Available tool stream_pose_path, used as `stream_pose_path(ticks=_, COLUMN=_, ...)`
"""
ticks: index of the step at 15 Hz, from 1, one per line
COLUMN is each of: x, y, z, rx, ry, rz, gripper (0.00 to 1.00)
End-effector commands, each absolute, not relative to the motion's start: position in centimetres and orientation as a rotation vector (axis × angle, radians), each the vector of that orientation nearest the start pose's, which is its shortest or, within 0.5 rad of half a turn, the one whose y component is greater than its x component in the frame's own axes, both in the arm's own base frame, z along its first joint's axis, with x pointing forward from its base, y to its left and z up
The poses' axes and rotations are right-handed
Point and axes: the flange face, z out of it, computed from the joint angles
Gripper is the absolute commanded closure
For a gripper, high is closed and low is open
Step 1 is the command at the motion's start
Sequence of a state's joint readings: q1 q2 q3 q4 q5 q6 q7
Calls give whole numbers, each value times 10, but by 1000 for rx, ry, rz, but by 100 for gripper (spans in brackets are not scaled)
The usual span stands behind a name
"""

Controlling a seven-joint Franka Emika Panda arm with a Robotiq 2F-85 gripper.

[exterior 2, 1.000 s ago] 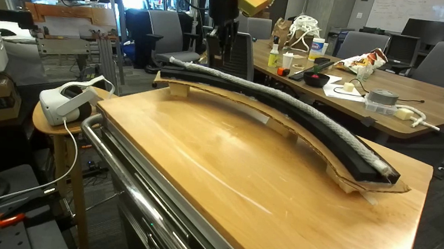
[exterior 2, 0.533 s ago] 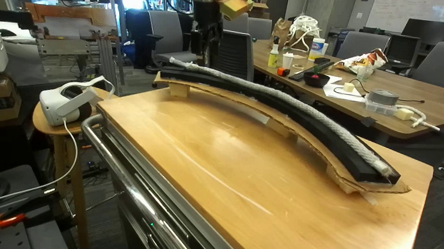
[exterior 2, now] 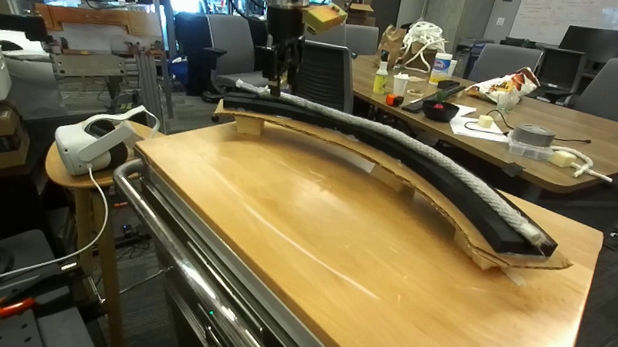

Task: Place the white rope on the curved black board

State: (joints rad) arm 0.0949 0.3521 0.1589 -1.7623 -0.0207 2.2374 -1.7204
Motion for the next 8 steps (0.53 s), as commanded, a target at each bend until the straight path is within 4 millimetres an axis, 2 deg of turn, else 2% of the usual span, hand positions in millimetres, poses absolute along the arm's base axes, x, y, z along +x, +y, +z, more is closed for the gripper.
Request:
stream_pose_path(ticks=1, x=651, y=166, z=382, rx=1699, ry=2578, rz=127, gripper=48)
stream_pose_path(ticks=4, x=657, y=167, z=374, rx=1709, ry=2580, rz=93, gripper=63)
stream_pose_path(ticks=6, x=660, y=166, z=370, rx=1716, ry=2579, rz=76, gripper=69)
stream_pose_path(ticks=7, x=661, y=166, z=369, rx=1718, ry=2578, rz=70, gripper=65)
stream_pose_path(ticks=8, x=662, y=166, z=367, rx=1724, ry=2579, rz=64, gripper=72)
